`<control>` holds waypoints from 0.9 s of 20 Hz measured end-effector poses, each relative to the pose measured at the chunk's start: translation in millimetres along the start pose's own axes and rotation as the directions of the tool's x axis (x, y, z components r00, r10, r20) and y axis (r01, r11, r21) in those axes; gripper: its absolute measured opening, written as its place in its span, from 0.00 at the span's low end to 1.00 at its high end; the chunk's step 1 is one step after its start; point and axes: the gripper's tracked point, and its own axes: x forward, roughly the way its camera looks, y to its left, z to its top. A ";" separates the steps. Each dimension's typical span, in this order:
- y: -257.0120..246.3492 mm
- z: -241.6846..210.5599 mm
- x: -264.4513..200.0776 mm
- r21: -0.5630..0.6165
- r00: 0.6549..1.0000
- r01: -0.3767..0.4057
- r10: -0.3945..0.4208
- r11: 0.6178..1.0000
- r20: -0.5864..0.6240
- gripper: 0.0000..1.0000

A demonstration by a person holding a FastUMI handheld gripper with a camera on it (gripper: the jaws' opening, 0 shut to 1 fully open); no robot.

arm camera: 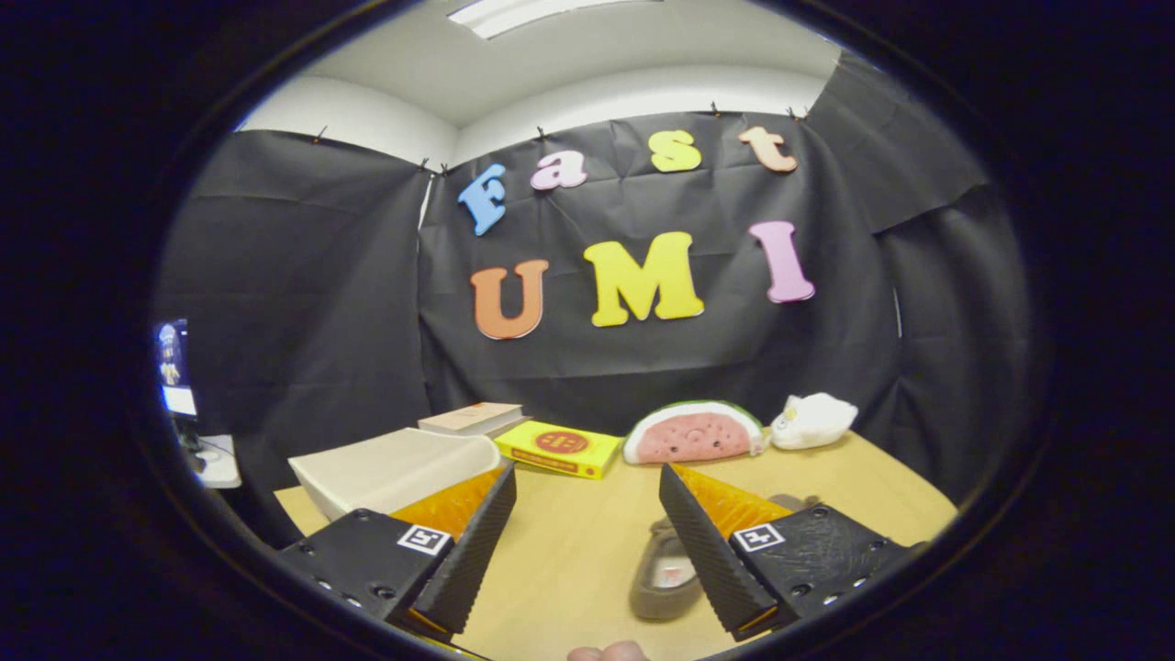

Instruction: Open the storage box then place both shoes into the box .Put the left shoe in first, then the right shoe, with the right side of both shoes facing outward in a uniform manner.

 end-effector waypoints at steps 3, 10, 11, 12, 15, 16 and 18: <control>49.1 -18.0 31.6 0.113 0.993 -0.111 0.115 0.987 -0.029 0.95; 127.8 -61.7 72.1 0.311 0.950 -0.238 0.288 0.920 -0.124 0.96; 129.8 -69.1 77.2 0.346 0.946 -0.233 0.295 0.909 -0.138 0.96; 134.8 -78.4 84.5 0.395 0.936 -0.232 0.314 0.889 -0.157 0.95; 139.9 -97.1 98.1 0.548 0.907 -0.214 0.373 0.809 -0.197 0.95; 144.5 -98.9 99.9 0.590 0.895 -0.212 0.397 0.779 -0.202 0.95; 154.1 -101.0 104.3 0.666 0.871 -0.207 0.446 0.717 -0.209 0.95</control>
